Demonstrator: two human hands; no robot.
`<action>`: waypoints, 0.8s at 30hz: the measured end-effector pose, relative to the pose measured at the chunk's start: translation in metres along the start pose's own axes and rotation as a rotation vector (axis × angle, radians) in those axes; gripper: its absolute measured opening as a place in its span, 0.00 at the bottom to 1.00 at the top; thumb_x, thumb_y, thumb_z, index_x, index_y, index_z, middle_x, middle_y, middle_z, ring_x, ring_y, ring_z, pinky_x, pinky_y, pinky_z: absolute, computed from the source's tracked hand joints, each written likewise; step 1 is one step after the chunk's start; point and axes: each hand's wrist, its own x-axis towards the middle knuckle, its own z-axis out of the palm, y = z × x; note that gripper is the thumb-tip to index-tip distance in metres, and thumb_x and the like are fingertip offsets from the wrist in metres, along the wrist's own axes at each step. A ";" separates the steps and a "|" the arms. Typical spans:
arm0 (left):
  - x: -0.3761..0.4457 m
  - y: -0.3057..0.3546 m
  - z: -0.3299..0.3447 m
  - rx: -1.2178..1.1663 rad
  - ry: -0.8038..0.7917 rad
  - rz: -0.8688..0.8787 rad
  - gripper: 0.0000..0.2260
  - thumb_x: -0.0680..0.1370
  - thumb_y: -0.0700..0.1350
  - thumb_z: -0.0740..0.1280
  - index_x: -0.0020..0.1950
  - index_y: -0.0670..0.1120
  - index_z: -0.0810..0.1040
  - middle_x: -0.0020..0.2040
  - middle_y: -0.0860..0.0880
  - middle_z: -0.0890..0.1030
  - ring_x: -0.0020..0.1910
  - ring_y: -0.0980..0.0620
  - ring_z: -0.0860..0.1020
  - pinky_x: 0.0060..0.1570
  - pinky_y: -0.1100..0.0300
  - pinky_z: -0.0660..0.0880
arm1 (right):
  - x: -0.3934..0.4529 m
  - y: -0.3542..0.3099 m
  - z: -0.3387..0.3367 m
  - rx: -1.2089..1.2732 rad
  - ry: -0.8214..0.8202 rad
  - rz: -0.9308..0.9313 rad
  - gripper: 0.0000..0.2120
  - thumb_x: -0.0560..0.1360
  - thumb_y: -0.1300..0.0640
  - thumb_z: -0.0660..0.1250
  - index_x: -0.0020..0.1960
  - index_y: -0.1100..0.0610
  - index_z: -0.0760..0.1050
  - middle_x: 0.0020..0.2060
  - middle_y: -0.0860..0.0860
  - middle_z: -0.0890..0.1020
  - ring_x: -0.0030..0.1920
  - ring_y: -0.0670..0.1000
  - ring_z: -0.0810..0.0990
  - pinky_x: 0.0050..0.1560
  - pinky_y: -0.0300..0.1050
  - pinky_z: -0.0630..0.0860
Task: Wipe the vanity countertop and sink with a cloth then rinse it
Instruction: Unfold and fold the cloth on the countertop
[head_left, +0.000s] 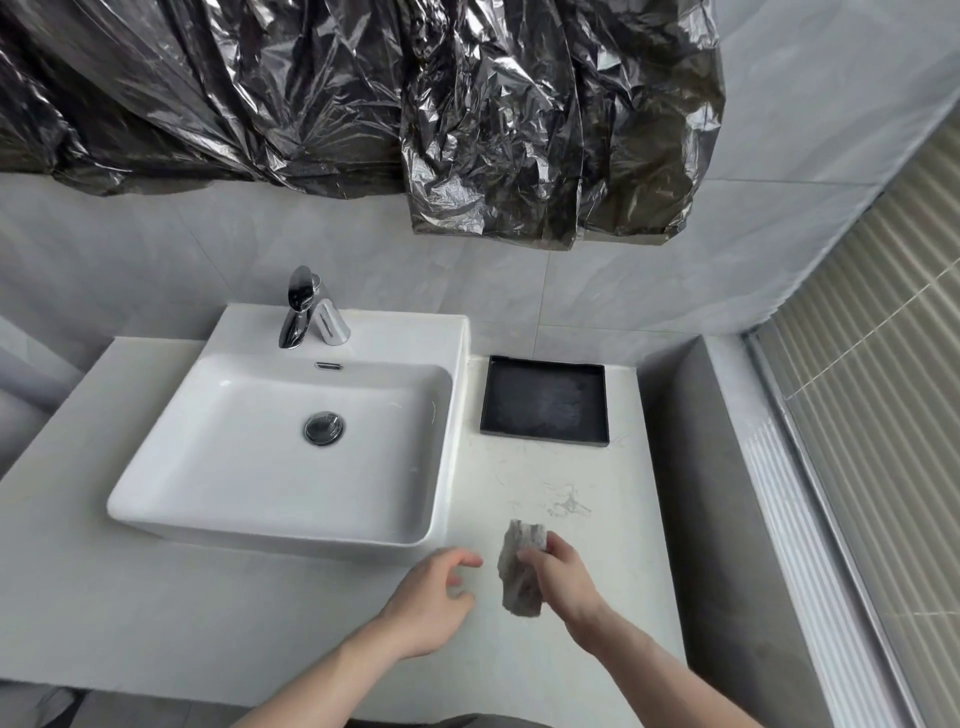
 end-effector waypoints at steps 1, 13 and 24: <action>0.006 0.007 -0.003 -0.069 0.014 -0.005 0.17 0.76 0.45 0.65 0.64 0.60 0.74 0.65 0.62 0.74 0.59 0.65 0.76 0.48 0.76 0.71 | -0.002 -0.010 -0.006 0.025 0.016 -0.028 0.09 0.76 0.60 0.64 0.52 0.63 0.77 0.44 0.57 0.86 0.41 0.52 0.84 0.41 0.46 0.79; 0.091 0.081 -0.047 -0.877 -0.216 -0.194 0.14 0.70 0.52 0.73 0.52 0.48 0.81 0.48 0.48 0.83 0.49 0.49 0.80 0.56 0.55 0.73 | 0.025 -0.089 -0.053 0.340 -0.084 -0.132 0.11 0.82 0.65 0.62 0.60 0.62 0.79 0.54 0.66 0.84 0.56 0.72 0.83 0.56 0.76 0.78; 0.189 0.099 -0.034 -0.543 0.043 -0.319 0.17 0.70 0.46 0.73 0.58 0.51 0.79 0.50 0.51 0.85 0.48 0.50 0.84 0.52 0.48 0.82 | 0.115 -0.089 -0.079 -0.039 0.215 -0.008 0.13 0.75 0.67 0.62 0.52 0.55 0.80 0.46 0.56 0.87 0.45 0.55 0.86 0.44 0.51 0.84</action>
